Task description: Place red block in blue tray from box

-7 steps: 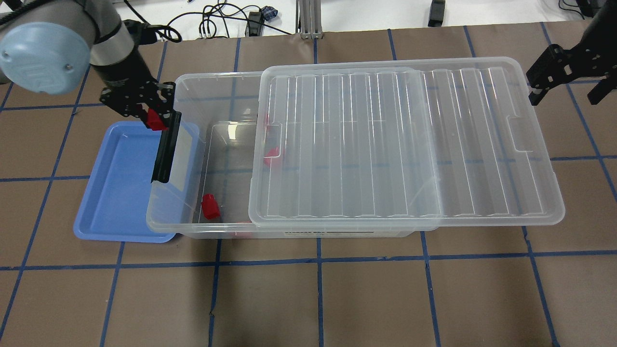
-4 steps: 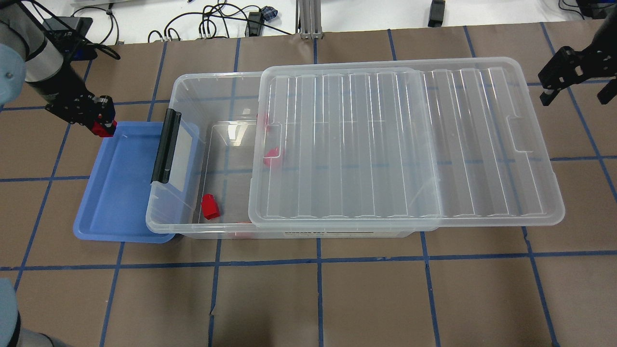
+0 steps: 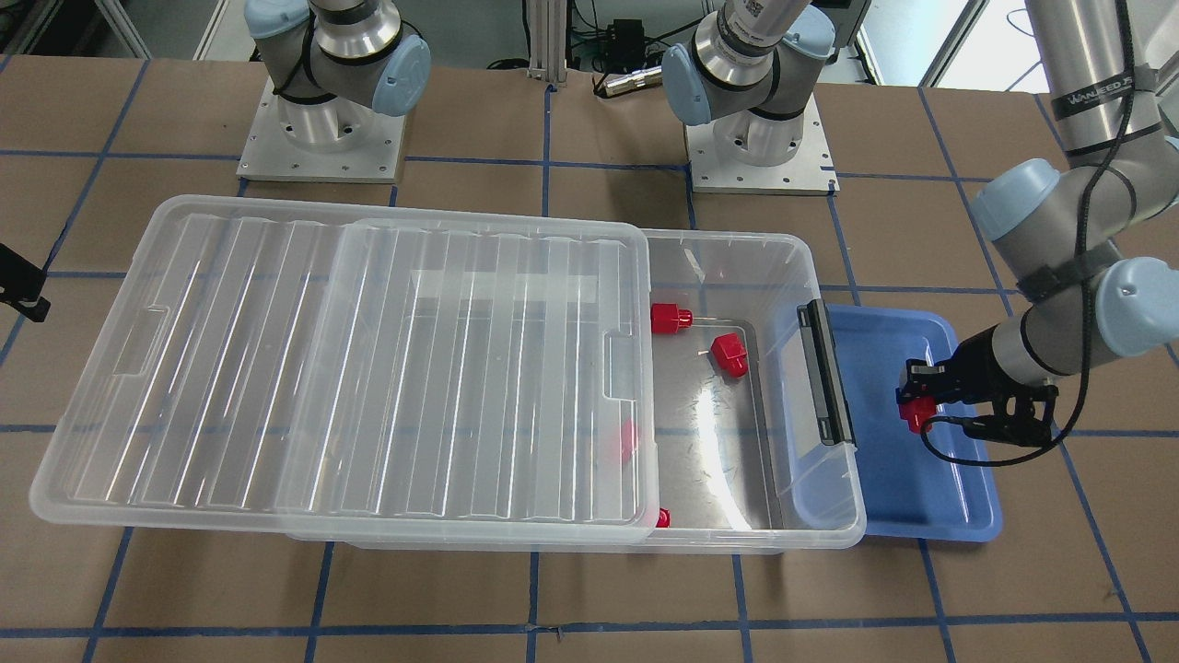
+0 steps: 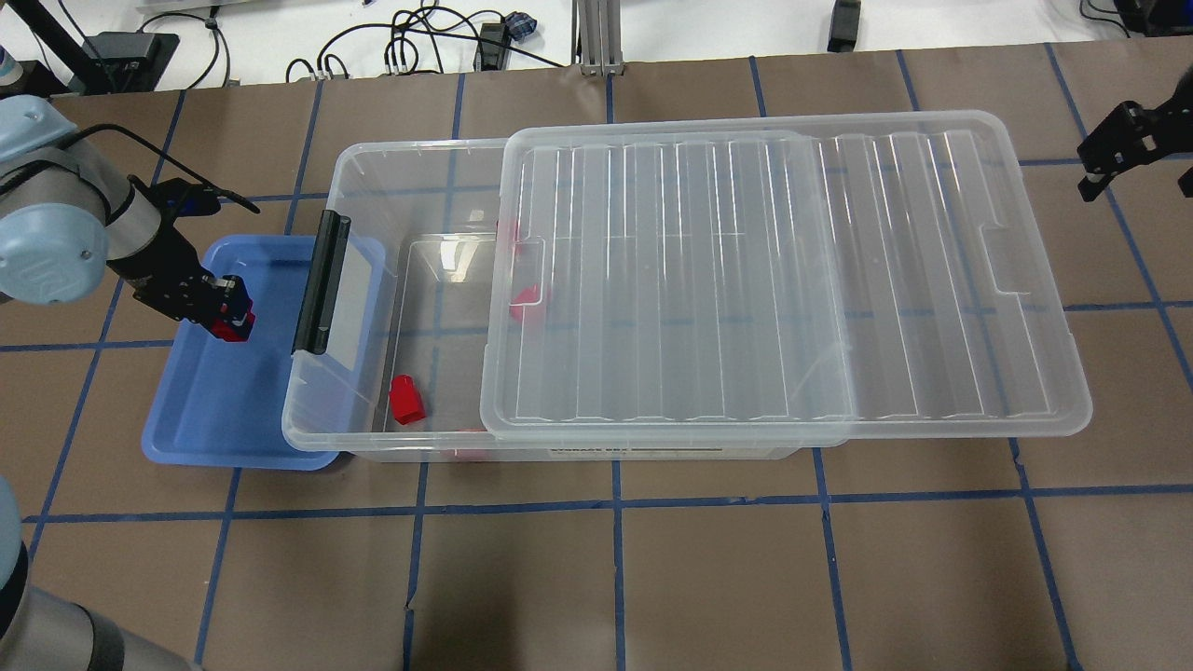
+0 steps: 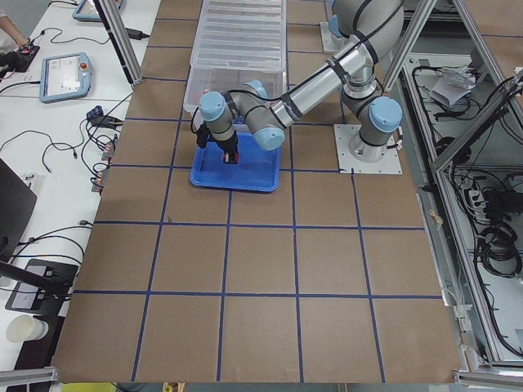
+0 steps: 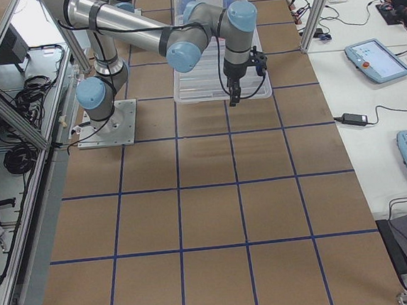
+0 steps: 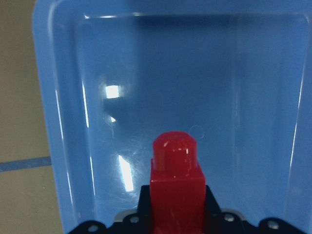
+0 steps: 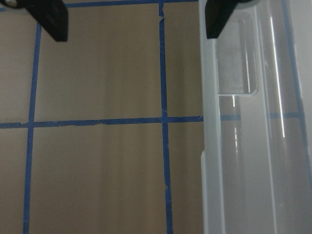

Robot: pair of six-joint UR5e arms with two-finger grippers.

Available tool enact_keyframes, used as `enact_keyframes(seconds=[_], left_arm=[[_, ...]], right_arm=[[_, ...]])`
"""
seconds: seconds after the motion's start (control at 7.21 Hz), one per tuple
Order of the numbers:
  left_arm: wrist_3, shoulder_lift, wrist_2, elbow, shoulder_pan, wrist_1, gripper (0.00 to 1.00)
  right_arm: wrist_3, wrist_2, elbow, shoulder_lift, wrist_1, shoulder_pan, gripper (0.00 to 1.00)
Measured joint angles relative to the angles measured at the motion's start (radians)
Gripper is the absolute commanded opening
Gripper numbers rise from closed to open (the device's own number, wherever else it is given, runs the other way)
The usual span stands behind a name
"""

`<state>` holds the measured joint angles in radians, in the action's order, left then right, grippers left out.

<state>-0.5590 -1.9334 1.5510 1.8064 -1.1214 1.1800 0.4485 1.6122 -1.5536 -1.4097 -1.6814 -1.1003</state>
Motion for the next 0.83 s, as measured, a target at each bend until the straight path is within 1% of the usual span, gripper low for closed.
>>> enact_keyframes(seconds=[0.14,0.42,0.55,0.69,0.83], left_arm=[[0.0,-0.003,0.002,0.037,-0.004,-0.027,0.0],[-0.001,-0.003,0.01,0.09,-0.007,-0.104,0.96],[0.001,0.0,0.011,0.097,-0.009,-0.119,1.0],[0.002,0.01,0.01,0.086,-0.01,-0.12,1.0],[0.003,0.028,0.008,0.043,-0.013,-0.074,1.0]], right_arm=[[0.012,0.012,-0.019,0.008,-0.007,0.013,1.0],[0.018,0.036,-0.063,0.012,-0.027,0.022,1.0],[0.018,0.038,-0.082,0.012,-0.042,0.023,1.0],[0.017,0.038,-0.1,0.012,-0.051,0.022,1.0],[0.017,0.038,-0.119,0.012,-0.063,0.022,1.0]])
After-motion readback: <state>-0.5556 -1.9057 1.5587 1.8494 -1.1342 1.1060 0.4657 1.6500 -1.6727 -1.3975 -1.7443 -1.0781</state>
